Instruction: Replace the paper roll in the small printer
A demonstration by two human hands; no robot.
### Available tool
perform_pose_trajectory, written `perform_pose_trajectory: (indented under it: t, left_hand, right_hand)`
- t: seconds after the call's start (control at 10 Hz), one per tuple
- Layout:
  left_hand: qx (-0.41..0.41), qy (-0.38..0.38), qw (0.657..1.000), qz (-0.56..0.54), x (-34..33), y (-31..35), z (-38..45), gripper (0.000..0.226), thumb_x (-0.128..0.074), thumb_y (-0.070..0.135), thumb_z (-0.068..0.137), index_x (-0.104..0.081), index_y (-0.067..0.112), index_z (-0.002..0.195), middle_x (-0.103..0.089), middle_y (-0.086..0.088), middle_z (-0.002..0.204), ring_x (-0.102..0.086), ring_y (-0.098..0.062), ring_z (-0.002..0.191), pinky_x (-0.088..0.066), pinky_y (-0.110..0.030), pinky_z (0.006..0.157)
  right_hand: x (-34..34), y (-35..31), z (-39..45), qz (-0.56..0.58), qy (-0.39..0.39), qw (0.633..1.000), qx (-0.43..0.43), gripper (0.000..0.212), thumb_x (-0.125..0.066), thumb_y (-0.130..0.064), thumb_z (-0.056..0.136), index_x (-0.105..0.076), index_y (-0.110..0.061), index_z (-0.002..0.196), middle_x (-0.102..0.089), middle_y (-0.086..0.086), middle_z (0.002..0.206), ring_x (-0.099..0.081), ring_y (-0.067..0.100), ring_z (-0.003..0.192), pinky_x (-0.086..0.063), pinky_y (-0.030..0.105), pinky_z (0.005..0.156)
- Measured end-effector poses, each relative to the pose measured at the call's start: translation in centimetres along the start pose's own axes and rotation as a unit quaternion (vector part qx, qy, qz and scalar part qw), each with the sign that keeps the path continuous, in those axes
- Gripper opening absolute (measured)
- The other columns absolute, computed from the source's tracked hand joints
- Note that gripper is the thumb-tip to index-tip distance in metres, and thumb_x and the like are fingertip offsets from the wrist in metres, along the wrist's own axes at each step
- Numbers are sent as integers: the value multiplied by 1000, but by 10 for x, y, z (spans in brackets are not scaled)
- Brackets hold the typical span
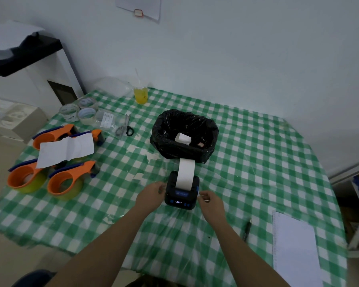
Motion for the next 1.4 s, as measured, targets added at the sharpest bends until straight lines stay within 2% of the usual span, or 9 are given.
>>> perform_pose_trajectory:
  t: [0.2,0.5,0.6,1.0,1.3,1.4]
  left_hand:
    - [10,-13,999,27,-4,-11,-2,26,-49,19,90,-59,6,111,-65,-16,112,-61,-31,100,-51,-42,88]
    - [14,-22,998,55,-5,-20,0,32,-50,20,92,-54,6,120,-60,-16,123,-57,-30,110,-48,-41,94]
    - [17,-26,997,64,-5,-20,1,33,-50,19,92,-53,6,122,-59,-15,125,-56,-31,112,-46,-40,95]
    - [13,-31,996,84,-5,-15,9,30,-49,18,92,-55,4,117,-60,-17,122,-58,-31,107,-49,-41,90]
    - [9,-23,997,71,-4,-7,11,29,-48,17,92,-56,4,116,-62,-17,119,-59,-32,105,-48,-39,87]
    - [20,-18,998,52,-7,-19,3,26,-48,21,92,-58,7,112,-65,-16,114,-61,-30,100,-50,-39,87]
  right_hand:
    - [-8,16,-4,-29,-16,999,-7,22,-57,-18,90,-62,-9,109,-68,10,107,-56,14,82,-42,24,72]
    - [-10,24,-5,-66,-35,997,-9,24,-55,-16,90,-62,-7,111,-67,12,109,-54,15,84,-44,25,77]
    - [-10,23,-4,-71,-39,997,-9,24,-55,-15,90,-61,-7,112,-67,12,109,-54,15,82,-43,25,73]
    - [-3,14,4,-69,-28,997,-22,25,-54,-16,90,-61,-9,113,-67,10,111,-55,15,82,-46,27,74]
    - [0,12,7,-60,-24,998,-25,26,-51,-18,91,-60,-11,114,-66,8,112,-55,15,79,-43,27,70]
    - [6,12,-2,-18,-1,1000,-19,23,-51,-20,92,-62,-10,110,-67,9,110,-56,15,81,-44,27,71]
Point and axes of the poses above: each hand's wrist, its own z-axis towards the middle knuckle, its own x-axis out of the back of the hand, y = z × x, the point moved 10 cm from there along z, towards the middle knuckle
